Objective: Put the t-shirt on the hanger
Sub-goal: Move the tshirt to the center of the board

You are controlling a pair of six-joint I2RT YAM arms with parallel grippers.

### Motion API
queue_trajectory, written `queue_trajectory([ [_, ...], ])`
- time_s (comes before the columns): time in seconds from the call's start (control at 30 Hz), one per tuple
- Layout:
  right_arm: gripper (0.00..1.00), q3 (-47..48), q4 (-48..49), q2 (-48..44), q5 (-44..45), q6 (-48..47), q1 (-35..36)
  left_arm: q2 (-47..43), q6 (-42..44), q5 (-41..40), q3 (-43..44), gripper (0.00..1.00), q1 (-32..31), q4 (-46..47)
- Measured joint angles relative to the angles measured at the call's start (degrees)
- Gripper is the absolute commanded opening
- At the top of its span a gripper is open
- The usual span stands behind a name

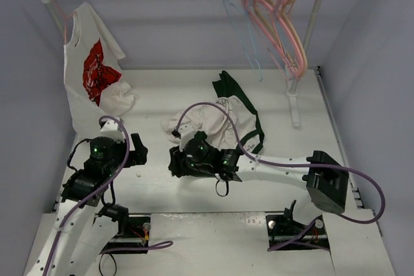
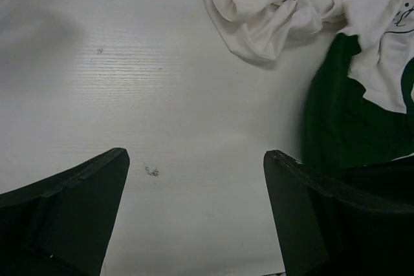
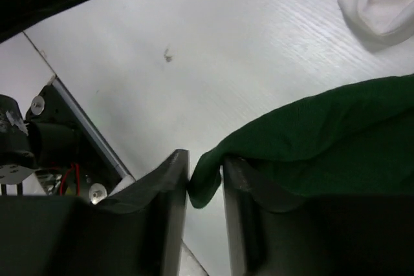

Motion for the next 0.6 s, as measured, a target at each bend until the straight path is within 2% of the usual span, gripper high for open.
queue_trajectory([
  [0.03,0.52,1.4,-0.1,1.6,-0.2,-0.9,0.8,-0.2,-0.3,0.4,0.2,0.87,0.0,-0.7],
  [0.07,0.58,2.4,-0.4,2.5,-0.4,-1.6,1.3,-0.5,-0.6,0.7,0.3,0.87,0.0,-1.3],
  [0.13,0.68,3.4,-1.2,3.1,0.3,-3.4,1.7,-1.4,-1.1,0.7,0.7,0.87,-0.1,-2.6],
  [0.23,0.74,3.7,-3.3,2.0,3.1,-5.6,1.0,-2.7,-2.0,0.6,1.7,0.87,-0.1,-3.9],
  [0.33,0.77,3.3,-7.0,-1.3,5.7,-7.2,-1.1,-3.2,-3.6,1.1,2.0,0.86,-0.1,-4.0],
  [0.4,0.77,1.8,-8.5,-5.6,7.2,-8.1,-3.5,-2.0,-5.4,2.3,1.7,0.81,-0.1,-3.5],
  [0.6,0.76,-5.7,-13.7,-20.6,9.7,-8.8,-17.7,7.4,-12.0,5.9,-4.4,0.76,-1.6,3.0],
])
